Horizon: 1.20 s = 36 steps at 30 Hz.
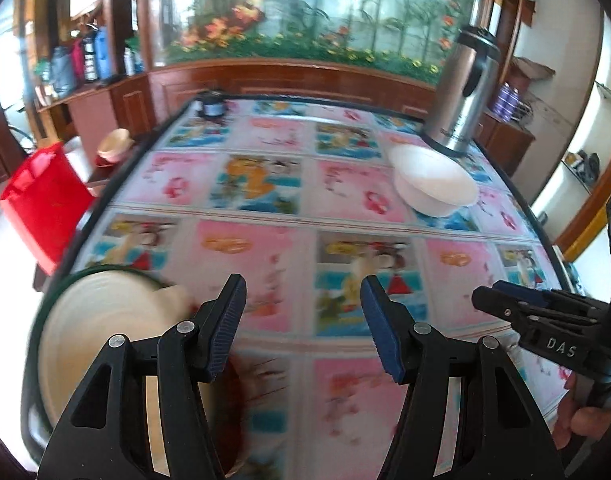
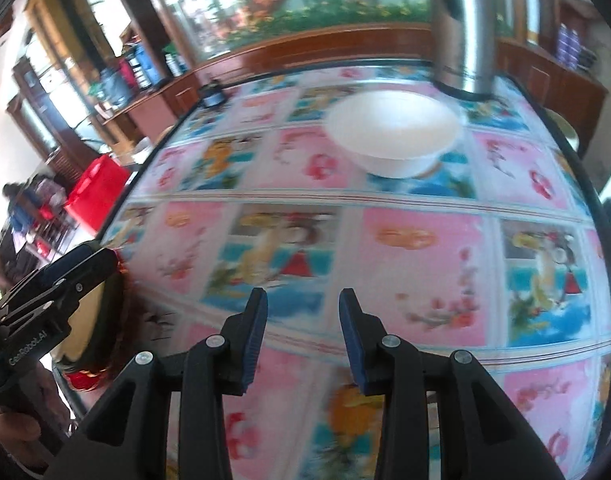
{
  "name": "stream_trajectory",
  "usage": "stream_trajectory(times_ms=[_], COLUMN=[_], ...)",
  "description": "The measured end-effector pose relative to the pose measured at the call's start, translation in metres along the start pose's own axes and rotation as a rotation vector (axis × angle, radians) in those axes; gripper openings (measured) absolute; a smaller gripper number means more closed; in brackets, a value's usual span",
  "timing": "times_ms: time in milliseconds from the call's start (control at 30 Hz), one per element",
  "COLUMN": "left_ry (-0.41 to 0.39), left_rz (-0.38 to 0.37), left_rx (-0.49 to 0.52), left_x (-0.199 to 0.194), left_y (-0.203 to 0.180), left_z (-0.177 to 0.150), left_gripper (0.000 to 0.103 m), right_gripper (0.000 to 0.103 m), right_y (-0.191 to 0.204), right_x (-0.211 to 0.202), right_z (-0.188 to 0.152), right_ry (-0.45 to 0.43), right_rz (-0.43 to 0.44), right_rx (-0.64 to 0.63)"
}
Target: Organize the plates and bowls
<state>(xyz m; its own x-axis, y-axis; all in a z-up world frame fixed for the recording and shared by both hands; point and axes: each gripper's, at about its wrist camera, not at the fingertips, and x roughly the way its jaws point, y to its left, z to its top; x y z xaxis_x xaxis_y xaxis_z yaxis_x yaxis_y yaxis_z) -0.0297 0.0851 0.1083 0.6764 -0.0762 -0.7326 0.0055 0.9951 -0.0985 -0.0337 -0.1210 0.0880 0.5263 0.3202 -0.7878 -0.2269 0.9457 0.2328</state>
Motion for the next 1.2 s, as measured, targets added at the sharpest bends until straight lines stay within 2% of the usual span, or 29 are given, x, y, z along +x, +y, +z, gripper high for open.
stream_trajectory(times_ms=[167,500,767,867,1200], left_ry=[0.053,0.071,0.062,0.074,0.099], left_rz=[-0.022,-0.011,0.005,-0.002,0.005], left_rx=[-0.004,-0.046,-0.056,-0.069,-0.066], left_x=[0.035,0.094,0.131,0.147,0.182], left_y=[-0.028,-0.065,-0.084,-0.087,-0.096], left_z=[0.015,0.055,0.081,0.089,0.095], left_gripper=[0.060,0.060,0.060,0.060,0.060], right_gripper=[0.038,0.042,0.043,0.043,0.043], right_y=[-0.038,-0.094,-0.123,-0.132,-0.146], right_x=[0.007,0.021,0.039,0.053,0.082], right_z=[0.010,0.047,0.094,0.106,0.128], right_ry=[0.011,-0.004,-0.046,-0.037,-0.030], right_rz=[-0.038,-0.033,-0.016,-0.008,-0.004], right_rx=[0.051,0.135,0.188,0.203,0.195])
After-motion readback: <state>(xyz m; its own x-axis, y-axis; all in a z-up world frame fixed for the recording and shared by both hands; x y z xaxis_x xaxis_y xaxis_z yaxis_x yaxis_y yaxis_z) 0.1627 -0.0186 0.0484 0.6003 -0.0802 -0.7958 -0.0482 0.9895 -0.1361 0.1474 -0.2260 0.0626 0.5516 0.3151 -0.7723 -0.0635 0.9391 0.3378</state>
